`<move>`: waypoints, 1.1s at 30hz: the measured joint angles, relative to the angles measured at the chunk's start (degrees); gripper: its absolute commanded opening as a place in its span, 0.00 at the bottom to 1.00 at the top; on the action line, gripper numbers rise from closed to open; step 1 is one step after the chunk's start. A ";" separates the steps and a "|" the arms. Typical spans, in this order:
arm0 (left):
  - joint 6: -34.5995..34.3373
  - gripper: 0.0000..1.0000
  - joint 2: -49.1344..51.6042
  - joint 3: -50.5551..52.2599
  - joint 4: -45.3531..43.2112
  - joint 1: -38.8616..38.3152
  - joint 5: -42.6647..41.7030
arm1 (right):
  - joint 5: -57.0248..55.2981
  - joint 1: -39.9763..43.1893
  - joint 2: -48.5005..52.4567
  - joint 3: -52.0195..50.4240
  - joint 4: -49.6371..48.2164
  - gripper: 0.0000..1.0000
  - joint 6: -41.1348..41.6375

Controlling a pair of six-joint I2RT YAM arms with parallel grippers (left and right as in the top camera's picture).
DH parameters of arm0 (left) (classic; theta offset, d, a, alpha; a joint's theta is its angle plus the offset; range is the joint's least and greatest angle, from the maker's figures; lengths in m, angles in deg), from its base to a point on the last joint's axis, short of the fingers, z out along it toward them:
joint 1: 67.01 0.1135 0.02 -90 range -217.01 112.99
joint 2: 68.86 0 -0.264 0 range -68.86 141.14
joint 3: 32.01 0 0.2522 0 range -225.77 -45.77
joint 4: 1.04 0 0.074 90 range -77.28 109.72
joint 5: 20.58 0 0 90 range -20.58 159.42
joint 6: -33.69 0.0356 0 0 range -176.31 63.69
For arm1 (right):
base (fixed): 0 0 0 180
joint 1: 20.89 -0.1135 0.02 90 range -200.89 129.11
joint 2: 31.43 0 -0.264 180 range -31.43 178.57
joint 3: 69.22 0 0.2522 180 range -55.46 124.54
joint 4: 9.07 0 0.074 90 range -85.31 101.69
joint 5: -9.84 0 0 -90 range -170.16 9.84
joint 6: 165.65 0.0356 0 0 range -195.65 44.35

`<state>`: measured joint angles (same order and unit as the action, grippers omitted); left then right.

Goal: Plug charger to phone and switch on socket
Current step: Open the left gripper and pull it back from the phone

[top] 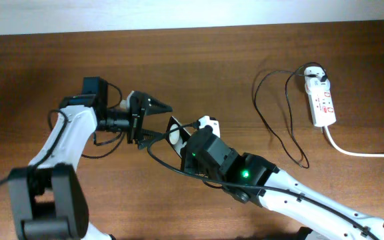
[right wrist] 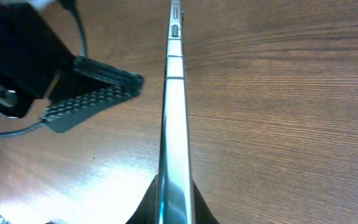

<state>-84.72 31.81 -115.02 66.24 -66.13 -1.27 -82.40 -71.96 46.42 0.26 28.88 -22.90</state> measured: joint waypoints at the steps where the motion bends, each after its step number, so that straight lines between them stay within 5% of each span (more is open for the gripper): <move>1: 1.73 0.99 -2.12 -0.02 0.70 0.33 0.96 | 0.22 0.00 -0.35 0.00 0.00 0.04 0.07; 10: 15.87 0.99 -23.87 -0.44 14.01 0.81 18.23 | 0.46 0.00 -4.09 0.00 0.04 0.04 3.02; 21: 17.33 0.99 -59.34 -0.92 20.33 0.85 39.26 | 2.21 0.00 -4.20 0.00 0.22 0.04 4.74; 28: 2.10 0.99 -67.32 2.56 25.97 0.87 53.53 | 2.80 0.00 -4.20 0.00 0.35 0.04 5.14; 33: -17.81 0.99 -67.25 16.15 18.25 0.87 51.28 | 3.17 0.00 -4.20 0.00 1.29 0.04 5.22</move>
<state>-102.53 -35.45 -98.87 84.49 -65.25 50.00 -79.23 -71.96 42.22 0.26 30.17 -17.67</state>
